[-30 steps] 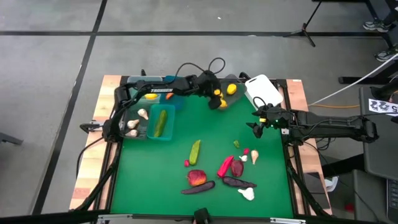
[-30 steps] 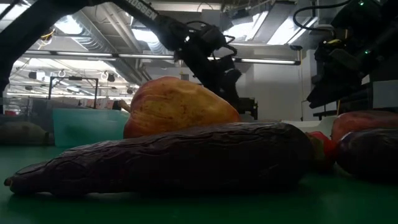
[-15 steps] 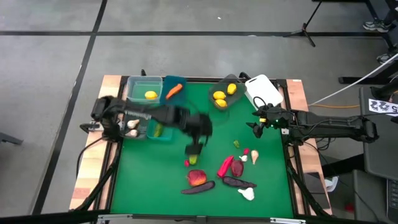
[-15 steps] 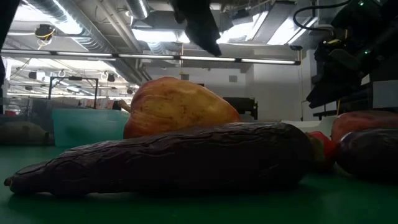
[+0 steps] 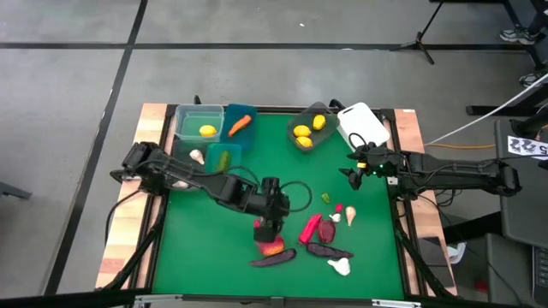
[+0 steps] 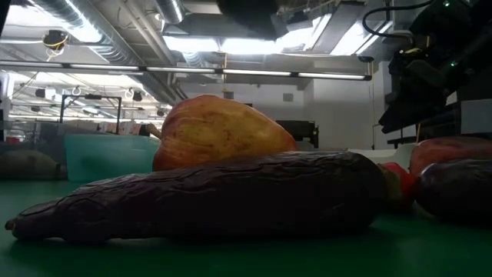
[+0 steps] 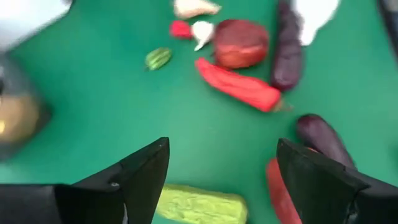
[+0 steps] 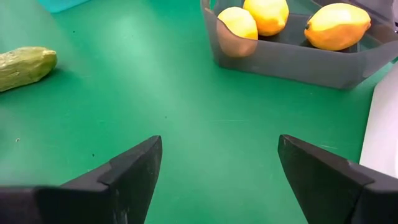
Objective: Sort produce into baskets
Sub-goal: Put the red apple into the white bin
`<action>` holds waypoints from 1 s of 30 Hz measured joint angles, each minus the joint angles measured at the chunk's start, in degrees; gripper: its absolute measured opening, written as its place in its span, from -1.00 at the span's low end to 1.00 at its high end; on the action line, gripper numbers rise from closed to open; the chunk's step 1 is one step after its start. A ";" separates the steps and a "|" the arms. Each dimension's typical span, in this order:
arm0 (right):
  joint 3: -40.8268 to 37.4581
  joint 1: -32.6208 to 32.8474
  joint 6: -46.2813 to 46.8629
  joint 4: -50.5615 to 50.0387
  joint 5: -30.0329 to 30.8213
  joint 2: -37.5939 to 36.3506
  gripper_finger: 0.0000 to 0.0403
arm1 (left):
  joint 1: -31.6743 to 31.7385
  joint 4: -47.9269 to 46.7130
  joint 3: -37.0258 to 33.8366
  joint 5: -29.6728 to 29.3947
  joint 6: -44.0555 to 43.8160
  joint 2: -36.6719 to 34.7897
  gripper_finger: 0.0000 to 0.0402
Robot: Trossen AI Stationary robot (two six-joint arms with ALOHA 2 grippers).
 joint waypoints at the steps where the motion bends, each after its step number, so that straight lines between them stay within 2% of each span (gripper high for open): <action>1: 0.00 0.00 0.00 0.00 0.00 -0.01 0.58 | 0.38 -0.06 0.02 -0.07 -1.50 0.59 0.45; 6: 0.00 0.01 0.00 0.09 -0.02 0.00 0.58 | 0.81 -0.89 0.01 1.83 -4.58 2.40 0.49; 17: 0.00 0.01 -0.02 0.02 -0.49 -0.02 0.58 | -0.65 -2.21 0.00 10.94 -18.13 3.94 0.77; 25: 0.00 0.01 -0.04 0.00 -0.50 -0.01 0.58 | -4.22 -2.63 0.00 10.05 -25.21 4.44 0.78; 30: 0.00 0.01 -0.07 -0.02 -0.49 -0.02 0.58 | -5.91 -3.24 1.89 9.92 -25.65 8.32 0.78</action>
